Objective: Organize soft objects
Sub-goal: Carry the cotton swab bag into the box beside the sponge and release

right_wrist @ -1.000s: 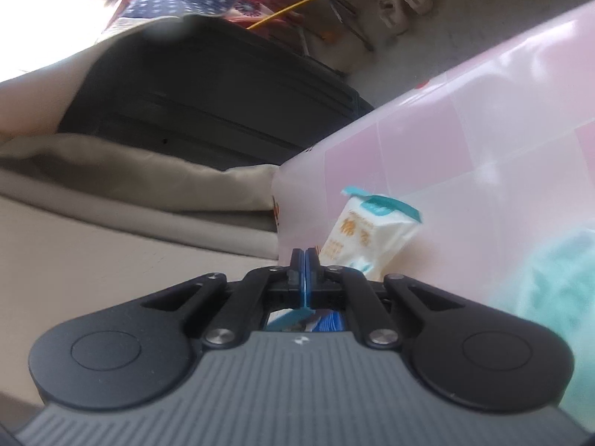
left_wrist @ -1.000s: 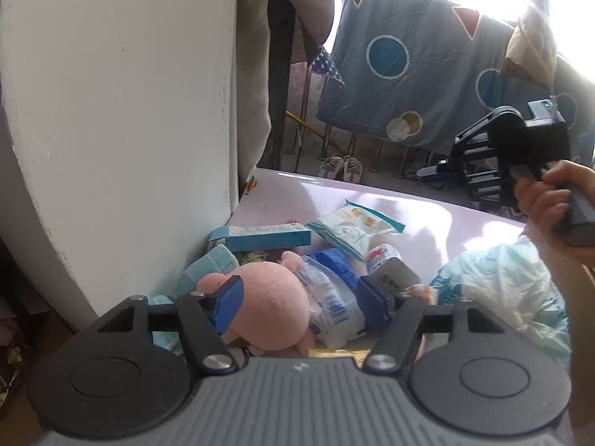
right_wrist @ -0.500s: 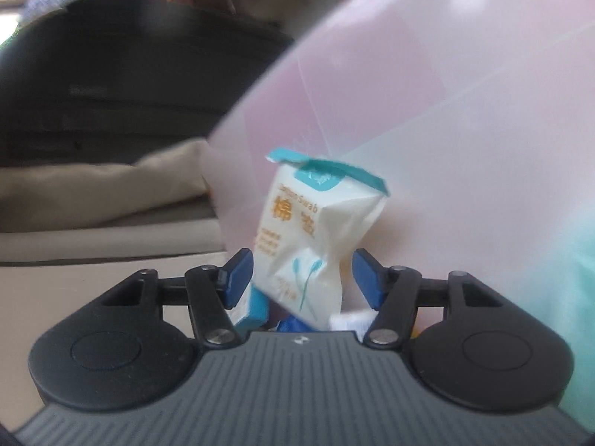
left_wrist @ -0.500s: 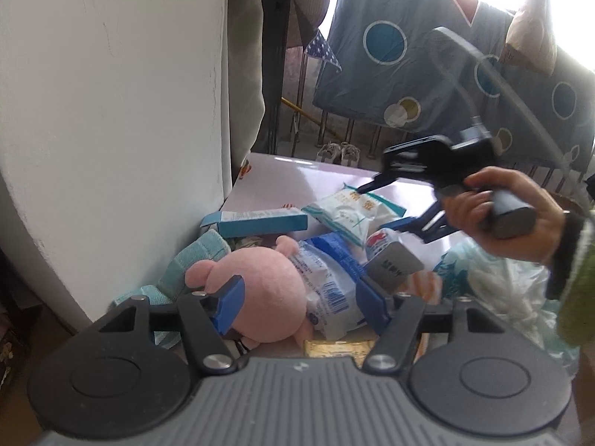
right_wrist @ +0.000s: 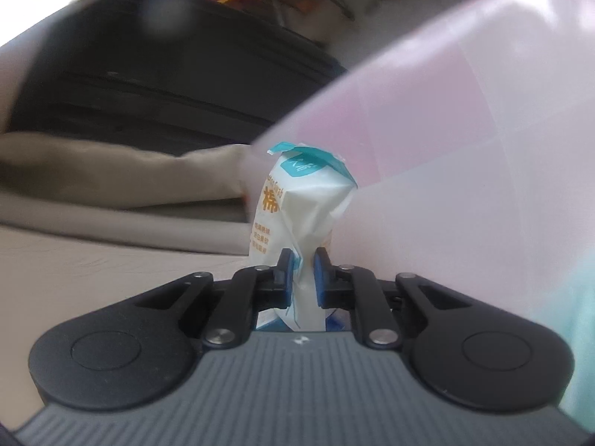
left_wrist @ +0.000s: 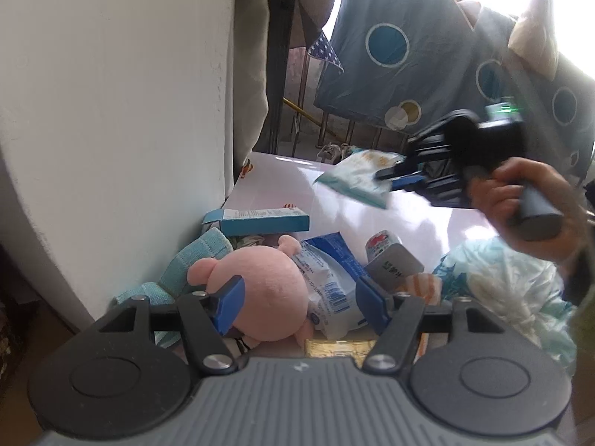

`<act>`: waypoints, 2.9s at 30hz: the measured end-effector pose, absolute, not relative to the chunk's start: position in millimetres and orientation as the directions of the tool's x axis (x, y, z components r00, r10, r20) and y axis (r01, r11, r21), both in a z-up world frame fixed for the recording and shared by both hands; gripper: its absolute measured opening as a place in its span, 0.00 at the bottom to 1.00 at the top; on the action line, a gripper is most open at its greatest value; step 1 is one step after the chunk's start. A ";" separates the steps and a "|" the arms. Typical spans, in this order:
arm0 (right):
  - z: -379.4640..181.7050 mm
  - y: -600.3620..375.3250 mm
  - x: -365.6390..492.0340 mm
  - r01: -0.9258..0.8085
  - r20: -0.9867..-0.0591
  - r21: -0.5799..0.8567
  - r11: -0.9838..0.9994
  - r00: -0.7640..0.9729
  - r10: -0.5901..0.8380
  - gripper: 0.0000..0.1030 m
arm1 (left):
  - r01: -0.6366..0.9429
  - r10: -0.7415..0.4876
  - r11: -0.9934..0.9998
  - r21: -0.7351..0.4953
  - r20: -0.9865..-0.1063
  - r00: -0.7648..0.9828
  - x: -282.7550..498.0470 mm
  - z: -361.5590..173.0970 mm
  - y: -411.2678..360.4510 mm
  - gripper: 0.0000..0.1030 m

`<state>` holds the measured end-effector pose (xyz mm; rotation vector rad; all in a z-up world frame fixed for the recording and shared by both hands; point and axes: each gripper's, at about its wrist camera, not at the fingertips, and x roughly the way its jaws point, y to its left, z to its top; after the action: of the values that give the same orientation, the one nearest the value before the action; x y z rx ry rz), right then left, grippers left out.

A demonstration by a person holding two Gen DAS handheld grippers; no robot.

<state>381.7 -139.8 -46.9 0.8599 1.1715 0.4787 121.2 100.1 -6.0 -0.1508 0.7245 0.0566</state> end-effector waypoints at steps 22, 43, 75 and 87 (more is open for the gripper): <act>-42.7 -223.4 208.2 -0.099 -0.659 0.746 0.659 0.034 0.751 0.09 | 0.032 -0.469 0.862 -0.506 -0.772 0.429 163.2 -70.6 59.7 0.54; -18.7 -228.2 190.1 -0.115 -0.583 0.797 0.593 0.108 0.805 0.08 | 0.078 -0.505 0.849 -0.523 -0.758 0.413 130.0 -31.7 36.6 0.33; -34.9 -561.1 299.2 0.182 -0.735 0.577 0.796 0.540 0.410 0.09 | 0.444 -0.575 0.797 -0.410 -0.741 0.348 291.3 28.9 -252.4 0.53; -29.0 -529.3 302.1 0.169 -0.772 0.409 0.897 0.589 0.241 0.14 | 0.424 -0.572 0.811 -0.403 -0.695 0.435 268.7 47.9 -192.0 0.56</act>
<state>302.1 -529.3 -29.0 0.4739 0.9500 0.0439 268.7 -192.1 47.9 -0.1772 0.9334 -0.6238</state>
